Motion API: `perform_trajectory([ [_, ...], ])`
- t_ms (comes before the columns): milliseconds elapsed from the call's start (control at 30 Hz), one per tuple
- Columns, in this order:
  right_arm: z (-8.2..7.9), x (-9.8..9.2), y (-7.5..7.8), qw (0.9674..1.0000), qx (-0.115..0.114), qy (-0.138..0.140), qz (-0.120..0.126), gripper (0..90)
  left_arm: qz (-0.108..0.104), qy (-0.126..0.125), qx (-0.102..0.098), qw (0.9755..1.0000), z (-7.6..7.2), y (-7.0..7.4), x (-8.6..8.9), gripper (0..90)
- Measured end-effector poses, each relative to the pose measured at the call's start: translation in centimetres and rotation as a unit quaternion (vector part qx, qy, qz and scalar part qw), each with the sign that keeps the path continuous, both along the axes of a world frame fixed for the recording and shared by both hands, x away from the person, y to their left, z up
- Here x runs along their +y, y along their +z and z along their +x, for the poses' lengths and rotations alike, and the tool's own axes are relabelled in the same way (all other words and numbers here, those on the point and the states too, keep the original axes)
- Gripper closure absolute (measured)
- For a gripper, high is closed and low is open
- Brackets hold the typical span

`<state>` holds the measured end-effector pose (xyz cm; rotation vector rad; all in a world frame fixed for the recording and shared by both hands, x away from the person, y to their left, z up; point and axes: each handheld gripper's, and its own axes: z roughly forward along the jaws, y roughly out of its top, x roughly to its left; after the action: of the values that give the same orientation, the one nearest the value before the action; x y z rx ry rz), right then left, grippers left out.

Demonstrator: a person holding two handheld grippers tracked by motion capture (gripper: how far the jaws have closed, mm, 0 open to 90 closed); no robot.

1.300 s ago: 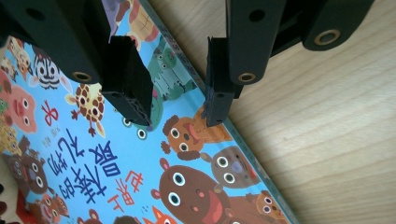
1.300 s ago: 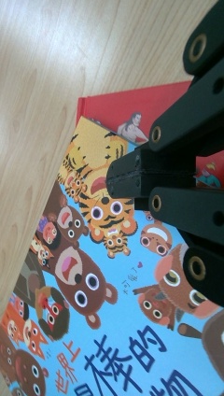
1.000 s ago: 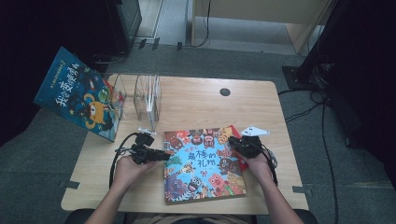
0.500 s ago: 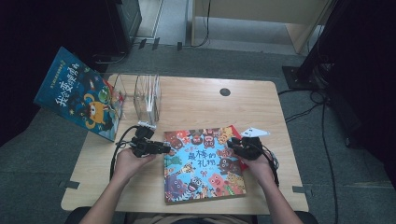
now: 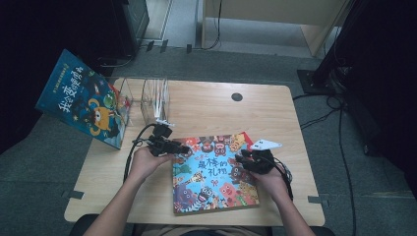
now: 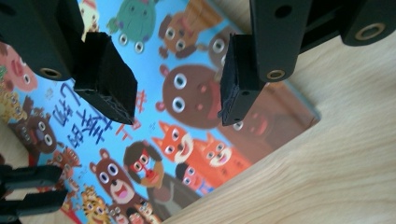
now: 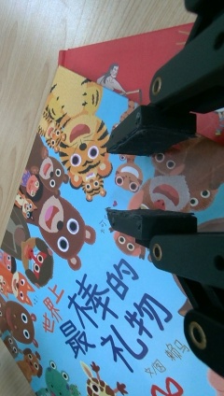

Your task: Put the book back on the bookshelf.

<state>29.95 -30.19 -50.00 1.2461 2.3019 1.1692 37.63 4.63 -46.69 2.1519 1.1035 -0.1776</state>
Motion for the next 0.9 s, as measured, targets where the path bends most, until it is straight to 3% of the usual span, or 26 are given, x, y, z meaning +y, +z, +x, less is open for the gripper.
perform_trajectory([
  [300,-0.8,0.0,-0.1,1.0000,-0.001,0.004,0.003,59.9,-0.007,-0.004,-0.001,1.0000,1.6,0.0,-1.6,45.1],
  [600,-1.9,-0.3,-0.1,1.0000,-0.002,0.001,0.006,59.9,0.011,-0.015,-0.007,0.9998,2.9,-0.4,-3.4,46.9],
  [667,-2.2,-0.4,-0.2,1.0000,-0.003,0.000,0.008,59.9,0.004,-0.012,-0.013,0.9998,3.1,-0.5,-3.7,47.2],
  [800,-2.7,-0.6,-0.2,0.9999,-0.003,-0.003,0.010,59.9,0.026,-0.022,-0.019,0.9992,3.4,-0.7,-4.4,47.0],
  [900,-3.0,-0.7,-0.2,0.9999,-0.003,-0.006,0.013,59.9,0.028,-0.027,-0.023,0.9990,3.6,-0.8,-4.7,46.9],
])
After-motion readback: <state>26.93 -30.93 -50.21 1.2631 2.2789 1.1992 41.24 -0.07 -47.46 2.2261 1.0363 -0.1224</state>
